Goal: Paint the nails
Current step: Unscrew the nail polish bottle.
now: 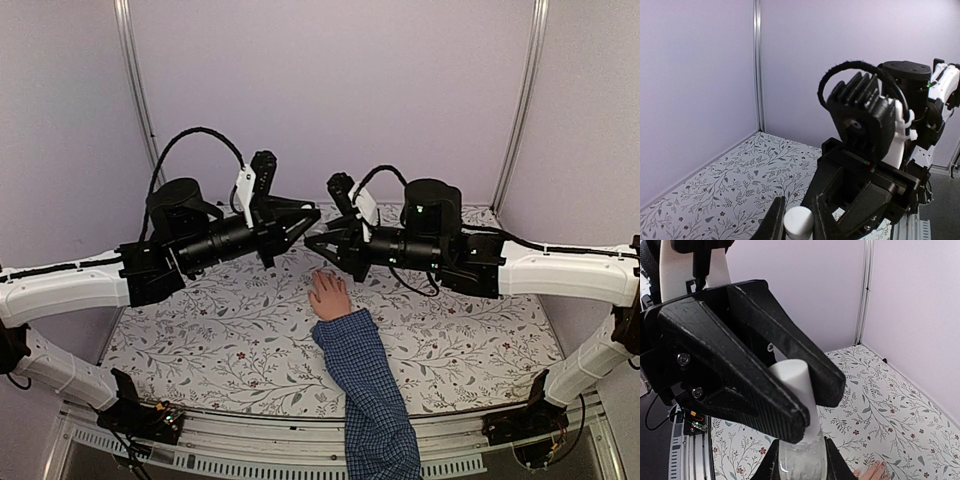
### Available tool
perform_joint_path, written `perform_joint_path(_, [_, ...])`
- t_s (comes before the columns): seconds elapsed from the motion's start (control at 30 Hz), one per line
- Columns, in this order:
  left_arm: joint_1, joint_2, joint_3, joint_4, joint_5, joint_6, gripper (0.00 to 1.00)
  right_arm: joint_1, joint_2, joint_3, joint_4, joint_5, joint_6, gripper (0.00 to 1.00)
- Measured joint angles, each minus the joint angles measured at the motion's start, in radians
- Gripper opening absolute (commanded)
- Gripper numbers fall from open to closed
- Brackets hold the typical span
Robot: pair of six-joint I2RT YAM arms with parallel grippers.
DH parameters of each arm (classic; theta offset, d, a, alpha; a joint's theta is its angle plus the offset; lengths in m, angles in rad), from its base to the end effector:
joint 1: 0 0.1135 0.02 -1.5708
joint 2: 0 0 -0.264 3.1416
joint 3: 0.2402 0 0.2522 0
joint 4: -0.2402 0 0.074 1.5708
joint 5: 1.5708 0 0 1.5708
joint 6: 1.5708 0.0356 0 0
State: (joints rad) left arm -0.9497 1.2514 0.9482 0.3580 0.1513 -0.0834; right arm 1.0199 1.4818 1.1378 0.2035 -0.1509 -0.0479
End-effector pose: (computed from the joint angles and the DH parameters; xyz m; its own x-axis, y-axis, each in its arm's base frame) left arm 0.1690 -0.2453 0.3543 -0.0425 -0.0821 -0.9957 0.8911 0.4476 -0.0749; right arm 0.1815 0.3057 0.3350 -0.0292 -0.1379 -0.9900 -0.9227 0.3845 -0.0264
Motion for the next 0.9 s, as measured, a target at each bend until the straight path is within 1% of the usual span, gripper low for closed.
perform_joint_path(0.2, [-0.006,-0.008,0.001,-0.011,0.058,-0.008,0.58,-0.011,-0.022,-0.027,0.023,-0.01,-0.002,0.0])
perform_joint_path(0.3, [-0.009,-0.031,0.001,-0.02,0.116,0.002,0.64,-0.016,-0.037,-0.038,0.037,-0.038,-0.006,0.0])
perform_joint_path(0.43, [-0.009,-0.082,-0.01,-0.021,0.207,0.02,0.65,-0.02,-0.05,-0.047,0.051,-0.122,-0.019,0.0])
perform_joint_path(0.6, [-0.008,-0.145,-0.037,-0.021,0.312,0.051,0.64,-0.026,-0.053,-0.048,0.049,-0.303,-0.028,0.0])
perform_joint_path(0.73, [-0.008,-0.154,-0.039,-0.023,0.386,0.066,0.63,-0.026,-0.053,-0.048,0.039,-0.461,-0.035,0.0])
perform_joint_path(0.9, [-0.008,-0.144,-0.037,-0.042,0.457,0.089,0.56,-0.026,-0.035,-0.025,0.012,-0.616,-0.039,0.0])
